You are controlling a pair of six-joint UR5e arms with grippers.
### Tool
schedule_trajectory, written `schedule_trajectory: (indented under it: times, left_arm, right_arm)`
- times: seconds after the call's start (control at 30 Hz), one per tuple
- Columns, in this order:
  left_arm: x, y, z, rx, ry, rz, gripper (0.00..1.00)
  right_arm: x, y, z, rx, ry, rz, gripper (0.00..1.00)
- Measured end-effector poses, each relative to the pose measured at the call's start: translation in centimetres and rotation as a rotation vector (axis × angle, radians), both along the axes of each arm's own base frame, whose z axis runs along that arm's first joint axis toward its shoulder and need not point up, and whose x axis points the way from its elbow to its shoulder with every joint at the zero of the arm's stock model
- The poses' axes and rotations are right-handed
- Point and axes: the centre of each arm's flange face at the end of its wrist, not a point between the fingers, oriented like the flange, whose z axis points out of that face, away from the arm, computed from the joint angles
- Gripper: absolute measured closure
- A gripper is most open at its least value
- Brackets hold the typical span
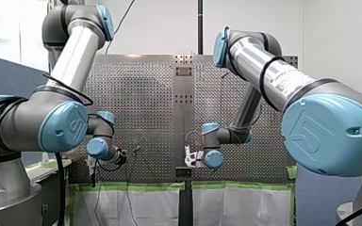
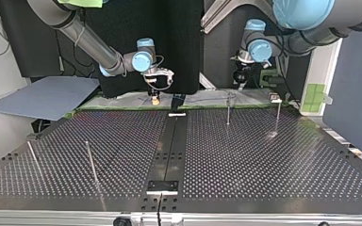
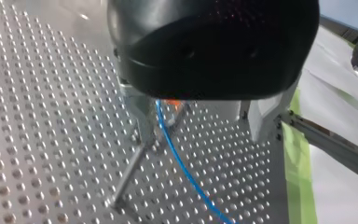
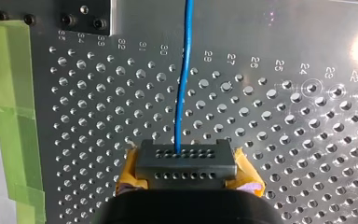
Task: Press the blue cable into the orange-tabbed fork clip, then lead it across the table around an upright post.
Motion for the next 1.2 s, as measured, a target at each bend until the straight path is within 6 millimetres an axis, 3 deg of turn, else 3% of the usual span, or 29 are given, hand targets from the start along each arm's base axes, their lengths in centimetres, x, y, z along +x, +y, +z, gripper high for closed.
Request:
schedule_trajectory:
  times: [0.2,0.67,1.2]
  left_arm:
    - [-0.5,-0.7,1.2,0.048,-0.015,-0.036,0.0]
    - [-1.1,-2.4,1.3,0.077,-0.024,-0.108,0.0]
    - [-0.5,-2.8,1.7,0.081,-0.052,-0.105,0.0]
  right_arm:
    - [-0.1,-0.1,0.0,0.001,0.0,-0.001,1.0]
    - [-0.2,0.0,-0.1,0.009,0.002,-0.002,1.0]
    - [-0.1,0.0,-0.1,0.011,-0.006,0.001,1.0]
